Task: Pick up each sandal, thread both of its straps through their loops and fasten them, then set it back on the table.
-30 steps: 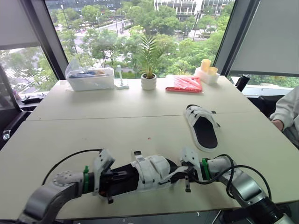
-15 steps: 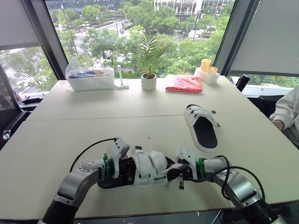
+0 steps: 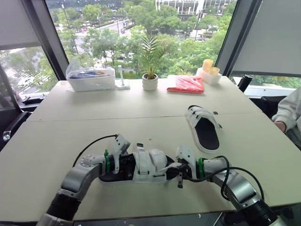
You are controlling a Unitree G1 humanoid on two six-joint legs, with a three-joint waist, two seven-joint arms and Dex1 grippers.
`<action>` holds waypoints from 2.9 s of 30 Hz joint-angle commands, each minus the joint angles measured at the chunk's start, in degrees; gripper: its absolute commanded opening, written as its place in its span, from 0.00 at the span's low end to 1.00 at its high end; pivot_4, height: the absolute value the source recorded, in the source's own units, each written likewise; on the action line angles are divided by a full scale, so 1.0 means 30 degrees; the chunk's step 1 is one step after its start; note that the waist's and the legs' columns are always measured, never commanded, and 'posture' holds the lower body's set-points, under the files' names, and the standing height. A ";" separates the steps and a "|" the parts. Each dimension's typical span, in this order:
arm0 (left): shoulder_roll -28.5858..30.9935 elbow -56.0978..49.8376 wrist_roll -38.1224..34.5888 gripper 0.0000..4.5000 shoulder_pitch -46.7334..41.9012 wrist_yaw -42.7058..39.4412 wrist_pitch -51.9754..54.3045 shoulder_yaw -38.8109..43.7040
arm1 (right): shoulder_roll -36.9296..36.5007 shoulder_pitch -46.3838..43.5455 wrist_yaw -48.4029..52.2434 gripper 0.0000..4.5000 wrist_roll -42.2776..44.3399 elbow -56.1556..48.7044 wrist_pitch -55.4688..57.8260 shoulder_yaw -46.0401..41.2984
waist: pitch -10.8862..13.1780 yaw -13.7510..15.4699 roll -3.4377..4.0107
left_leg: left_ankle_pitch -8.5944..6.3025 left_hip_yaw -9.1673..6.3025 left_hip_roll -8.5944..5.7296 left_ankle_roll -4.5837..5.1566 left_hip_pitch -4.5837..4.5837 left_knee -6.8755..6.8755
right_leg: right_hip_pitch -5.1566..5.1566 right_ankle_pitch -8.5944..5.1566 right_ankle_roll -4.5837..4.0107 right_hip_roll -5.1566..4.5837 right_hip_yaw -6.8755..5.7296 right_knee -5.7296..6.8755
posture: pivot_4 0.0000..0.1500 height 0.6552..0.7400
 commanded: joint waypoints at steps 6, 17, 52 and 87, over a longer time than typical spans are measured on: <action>0.5094 -0.4945 -0.6947 0.01 0.1219 -0.3630 0.5020 0.4844 | -0.0192 0.0372 0.0268 0.00 -0.0118 -0.0123 0.0156 -0.0034 | 0.0008 0.0056 0.0008 | 0.0002 -0.0009 0.0006 -0.0003 -0.0014 -0.0067 | -0.0054 -0.0022 -0.0039 -0.0001 -0.0002 0.0017 | 1.00 1.00; 0.1556 -0.6277 -0.1211 0.01 -0.2213 -0.0252 0.0557 -0.1340 | -0.0036 0.0128 0.0336 0.00 -0.0356 0.0211 0.0096 -0.0028 | 0.0007 0.0132 0.0000 | 0.0012 0.0020 -0.0008 -0.0016 -0.0001 -0.0061 | -0.0022 0.0011 0.0018 -0.0006 0.0006 -0.0001 | 1.00 1.00; -0.1535 -0.2558 0.2383 0.60 -0.3794 -0.2452 -0.3599 -0.4204 | -0.0223 0.0148 0.0309 0.00 -0.0663 0.0384 -0.0114 -0.0040 | 0.0007 0.0157 -0.0006 | 0.0019 0.0005 -0.0005 -0.0014 0.0002 -0.0027 | -0.0007 0.0017 0.0030 0.0018 -0.0003 0.0022 | 1.00 1.00; 0.4526 -0.5088 0.2619 0.68 0.2220 -0.7540 -0.8670 -0.3215 | -0.0131 -0.0214 0.0914 0.00 -0.0772 0.0922 -0.0273 0.0319 | 0.0001 0.0105 0.0006 | 0.0018 -0.0001 0.0001 -0.0014 0.0013 -0.0043 | -0.0010 0.0010 0.0017 0.0013 -0.0001 0.0026 | 1.00 1.00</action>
